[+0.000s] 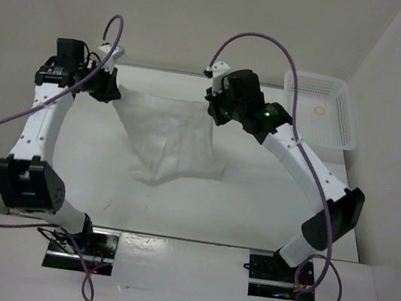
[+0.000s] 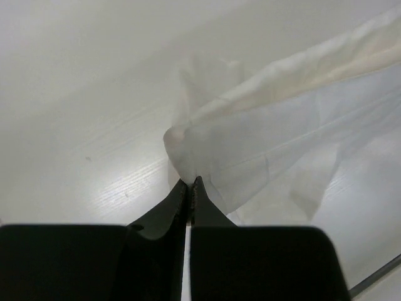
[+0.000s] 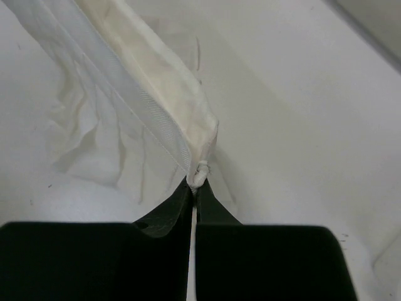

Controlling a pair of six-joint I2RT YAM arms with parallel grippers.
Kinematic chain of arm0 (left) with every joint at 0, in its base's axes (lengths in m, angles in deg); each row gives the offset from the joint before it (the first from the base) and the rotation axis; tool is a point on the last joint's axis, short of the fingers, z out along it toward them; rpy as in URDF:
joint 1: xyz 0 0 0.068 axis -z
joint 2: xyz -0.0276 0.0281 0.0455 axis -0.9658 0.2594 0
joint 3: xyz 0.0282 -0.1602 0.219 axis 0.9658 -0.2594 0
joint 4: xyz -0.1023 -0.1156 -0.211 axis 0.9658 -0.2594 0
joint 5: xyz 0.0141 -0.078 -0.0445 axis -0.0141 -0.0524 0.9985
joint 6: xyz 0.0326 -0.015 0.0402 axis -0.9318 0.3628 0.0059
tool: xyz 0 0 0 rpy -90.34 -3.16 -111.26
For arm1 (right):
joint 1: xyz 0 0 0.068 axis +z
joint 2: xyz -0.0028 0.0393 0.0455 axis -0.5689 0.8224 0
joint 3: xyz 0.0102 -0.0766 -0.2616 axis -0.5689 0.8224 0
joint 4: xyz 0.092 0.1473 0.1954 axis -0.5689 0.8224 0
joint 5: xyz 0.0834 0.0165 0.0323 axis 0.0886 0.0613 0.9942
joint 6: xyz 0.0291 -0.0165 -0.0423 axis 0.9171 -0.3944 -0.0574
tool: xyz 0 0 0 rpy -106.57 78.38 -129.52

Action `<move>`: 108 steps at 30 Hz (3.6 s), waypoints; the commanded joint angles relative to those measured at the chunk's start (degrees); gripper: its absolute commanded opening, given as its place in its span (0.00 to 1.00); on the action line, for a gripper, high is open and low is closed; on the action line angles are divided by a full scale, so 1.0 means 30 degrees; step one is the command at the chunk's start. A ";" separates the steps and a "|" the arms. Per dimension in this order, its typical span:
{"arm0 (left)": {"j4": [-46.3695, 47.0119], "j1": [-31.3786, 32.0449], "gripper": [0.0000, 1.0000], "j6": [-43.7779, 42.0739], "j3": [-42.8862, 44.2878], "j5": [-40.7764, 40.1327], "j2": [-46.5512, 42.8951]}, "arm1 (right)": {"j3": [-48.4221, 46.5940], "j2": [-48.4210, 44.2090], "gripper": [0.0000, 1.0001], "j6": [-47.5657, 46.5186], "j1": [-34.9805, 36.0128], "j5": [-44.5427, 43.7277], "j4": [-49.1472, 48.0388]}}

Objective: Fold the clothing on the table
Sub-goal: Flatten the skirt out

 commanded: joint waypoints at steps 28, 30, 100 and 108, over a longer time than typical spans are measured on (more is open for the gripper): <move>0.1689 0.0086 0.00 0.2654 -0.3528 0.2574 -1.5843 | 0.2461 -1.2981 0.00 -0.2325 -0.4339 0.6434 0.1611; 0.2186 0.0084 0.00 0.2654 -0.4374 0.2574 -1.5639 | 0.3483 -1.2423 0.00 -0.2122 -0.4339 0.6432 0.1145; 0.4648 0.5123 1.00 0.0045 -0.6634 -0.5361 0.2294 | 0.6976 -0.6031 0.98 -0.2003 -0.5394 0.0573 -0.0059; 0.4300 0.4948 1.00 0.0222 -0.7601 -0.7739 0.1943 | 0.7560 -0.6617 0.98 -0.1827 -0.5394 0.0924 -0.0264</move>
